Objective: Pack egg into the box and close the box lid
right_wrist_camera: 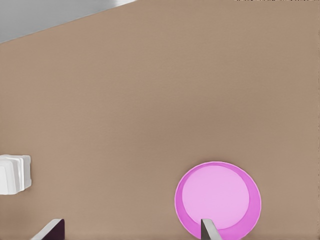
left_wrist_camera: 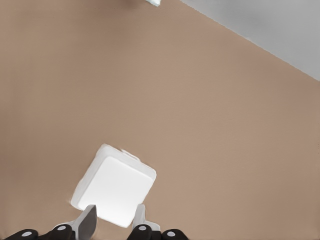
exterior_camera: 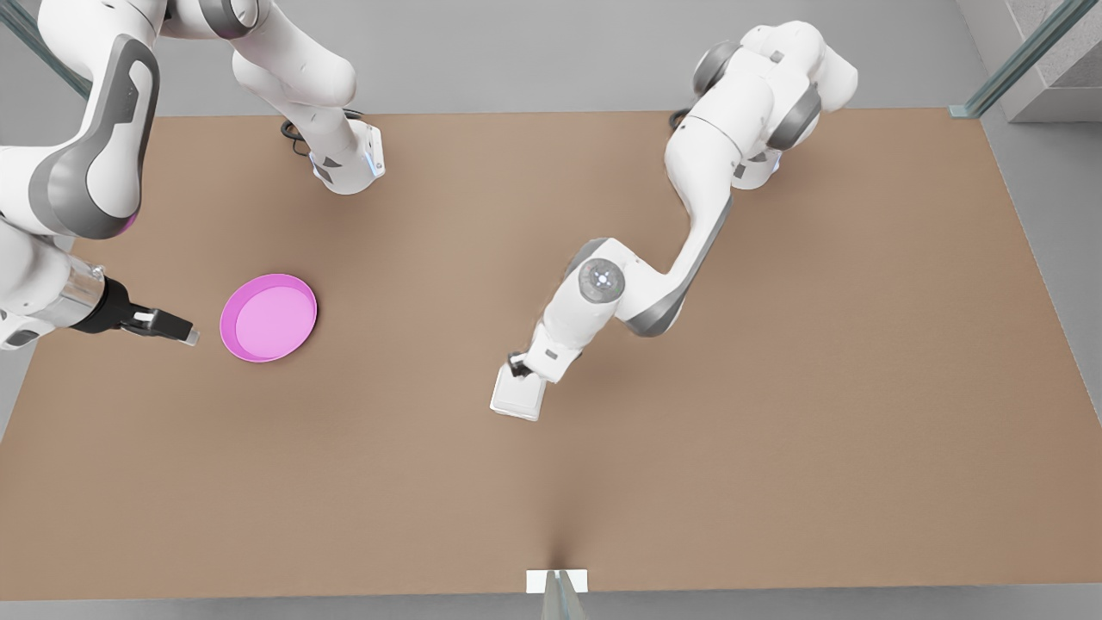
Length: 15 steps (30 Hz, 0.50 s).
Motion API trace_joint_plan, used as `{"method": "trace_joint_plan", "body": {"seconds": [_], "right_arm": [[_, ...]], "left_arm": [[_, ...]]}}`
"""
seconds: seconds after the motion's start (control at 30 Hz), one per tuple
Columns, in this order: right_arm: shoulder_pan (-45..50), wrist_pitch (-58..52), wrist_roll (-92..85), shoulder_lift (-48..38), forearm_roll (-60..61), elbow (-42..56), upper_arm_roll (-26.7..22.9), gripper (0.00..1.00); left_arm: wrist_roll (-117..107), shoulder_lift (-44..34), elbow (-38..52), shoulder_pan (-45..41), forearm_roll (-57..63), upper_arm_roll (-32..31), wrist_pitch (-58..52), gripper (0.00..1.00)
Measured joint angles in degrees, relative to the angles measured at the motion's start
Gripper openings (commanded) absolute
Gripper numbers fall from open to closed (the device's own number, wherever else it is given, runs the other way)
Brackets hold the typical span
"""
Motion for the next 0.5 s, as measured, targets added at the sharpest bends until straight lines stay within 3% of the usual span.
{"method": "trace_joint_plan", "body": {"seconds": [0.07, 0.1, 0.13, 0.33, 0.5], "right_arm": [[-0.3, -0.5, -1.4, 0.0, -2.2, 0.0, 0.0, 1.0], [-0.4, -0.6, -2.0, 0.0, -3.1, 0.0, -0.1, 1.0], [-0.4, -0.8, -2.6, 0.0, -3.7, 0.0, -0.1, 1.0], [-0.5, -1.3, -5.6, 0.1, -5.3, 0.1, -0.1, 1.0], [-0.5, -1.5, -7.3, 0.1, -5.5, 0.1, -0.1, 1.0]], "left_arm": [[1.8, -3.5, 0.0, 7.9, 0.0, 0.2, -6.0, 0.56], [3.5, -5.2, 0.0, 12.8, 0.0, 0.2, -9.3, 0.62], [5.3, -7.0, 0.0, 17.3, 0.0, 0.4, -12.5, 1.0], [16.4, -22.2, -0.1, 23.2, -0.1, 6.4, -30.3, 1.0], [23.8, -24.7, -0.5, 24.2, -0.2, 6.4, -37.6, 1.0]]}}
